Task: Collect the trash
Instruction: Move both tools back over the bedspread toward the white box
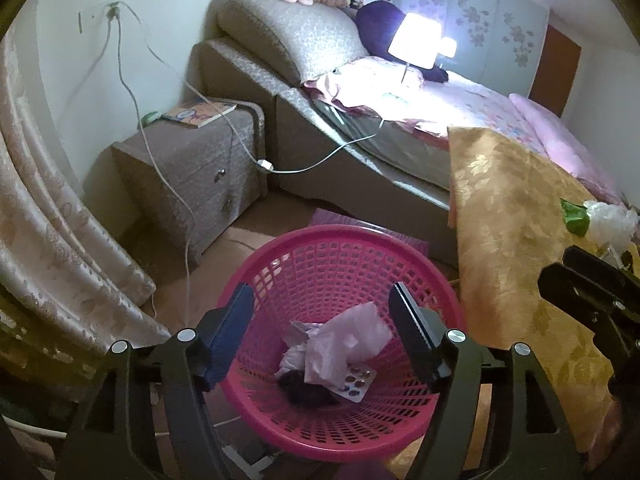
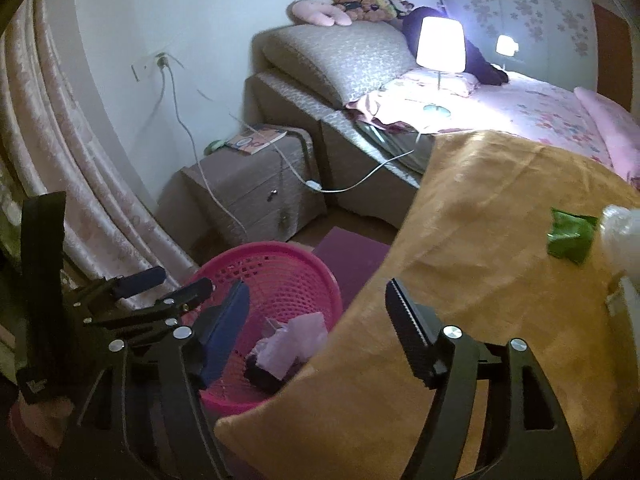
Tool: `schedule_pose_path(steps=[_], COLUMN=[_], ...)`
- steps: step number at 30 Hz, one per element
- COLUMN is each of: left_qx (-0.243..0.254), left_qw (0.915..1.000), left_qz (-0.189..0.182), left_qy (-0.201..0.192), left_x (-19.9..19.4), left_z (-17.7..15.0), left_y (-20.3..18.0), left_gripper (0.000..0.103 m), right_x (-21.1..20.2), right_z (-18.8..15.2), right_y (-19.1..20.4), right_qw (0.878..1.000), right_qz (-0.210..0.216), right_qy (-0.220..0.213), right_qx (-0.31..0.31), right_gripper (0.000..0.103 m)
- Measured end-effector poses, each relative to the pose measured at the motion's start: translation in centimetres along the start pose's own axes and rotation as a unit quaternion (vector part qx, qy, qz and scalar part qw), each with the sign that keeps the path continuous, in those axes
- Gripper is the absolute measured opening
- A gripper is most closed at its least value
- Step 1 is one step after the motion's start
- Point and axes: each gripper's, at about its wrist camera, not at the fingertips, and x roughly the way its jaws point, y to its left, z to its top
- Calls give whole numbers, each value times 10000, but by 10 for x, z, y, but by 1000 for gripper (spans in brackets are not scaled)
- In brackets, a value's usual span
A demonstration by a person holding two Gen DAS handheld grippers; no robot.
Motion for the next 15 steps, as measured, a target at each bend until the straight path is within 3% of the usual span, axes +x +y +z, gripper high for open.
schedule_pose_path(steps=[15], left_qx=[747], left_qw=[9955], left_qz=[-565], left_qy=[-126], left_x=[-17], left_z=[-17], left_y=[-64], left_gripper=[70], right_x=[-61], right_z=[-48], right_y=[-66], right_qw=[9949], right_qz=[-909], right_qy=[-254], right_qx=[350], right_gripper=[71])
